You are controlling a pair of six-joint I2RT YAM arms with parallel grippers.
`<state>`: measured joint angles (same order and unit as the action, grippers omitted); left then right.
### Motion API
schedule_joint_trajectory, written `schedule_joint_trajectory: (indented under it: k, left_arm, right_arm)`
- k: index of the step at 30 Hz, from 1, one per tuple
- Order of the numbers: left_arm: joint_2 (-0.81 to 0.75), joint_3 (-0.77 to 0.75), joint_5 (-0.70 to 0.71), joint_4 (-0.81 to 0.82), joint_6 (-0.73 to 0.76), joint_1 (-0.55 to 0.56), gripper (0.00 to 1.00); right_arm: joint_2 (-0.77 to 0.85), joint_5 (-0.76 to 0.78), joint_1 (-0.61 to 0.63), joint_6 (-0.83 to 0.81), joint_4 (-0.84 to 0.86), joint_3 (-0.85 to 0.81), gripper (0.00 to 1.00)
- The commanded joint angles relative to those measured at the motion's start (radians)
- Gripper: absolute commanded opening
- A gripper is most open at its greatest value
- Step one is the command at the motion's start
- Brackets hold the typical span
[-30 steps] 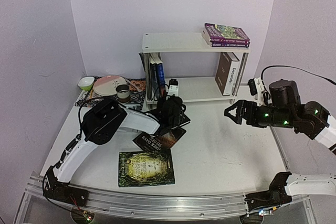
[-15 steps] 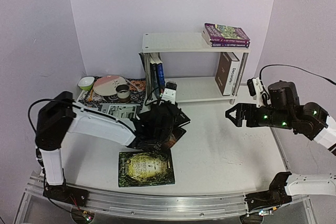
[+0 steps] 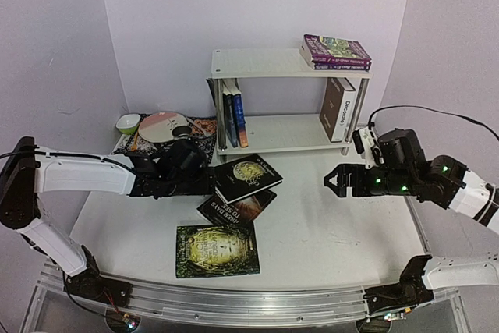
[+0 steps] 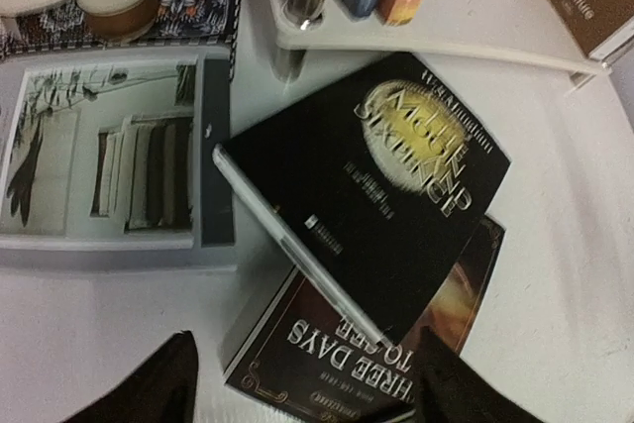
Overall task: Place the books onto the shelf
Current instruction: Adjust the book at the center of the board.
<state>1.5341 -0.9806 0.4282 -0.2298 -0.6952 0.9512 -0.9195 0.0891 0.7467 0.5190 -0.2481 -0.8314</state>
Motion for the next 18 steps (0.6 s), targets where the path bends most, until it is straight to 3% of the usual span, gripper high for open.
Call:
schedule_joint_trajectory:
  k: [1,4,8,12,18]
  left_arm:
    - [-0.083,0.048,-0.25,-0.113,-0.108,-0.082,0.84]
    - [-0.087,0.065,-0.369,-0.079,-0.081,-0.15,0.94]
    - [-0.097,0.086,-0.505,-0.061,-0.087,-0.258,0.97]
    - [-0.139,0.147,-0.525,-0.032,-0.119,-0.371,0.98]
    - [-0.158,0.131,-0.499,-0.082,-0.005,-0.448,0.98]
  right_arm:
    - [-0.036,-0.031,0.001,0.032,0.077,0.013,0.98]
    - [-0.07,-0.053,0.001,0.039,0.094,0.008,0.98]
    - [-0.105,-0.077,0.001,0.051,0.108,-0.003,0.98]
    - [-0.117,-0.076,0.001,0.055,0.115,0.0,0.98]
    - [-0.132,-0.078,0.001,0.05,0.126,0.005,0.98]
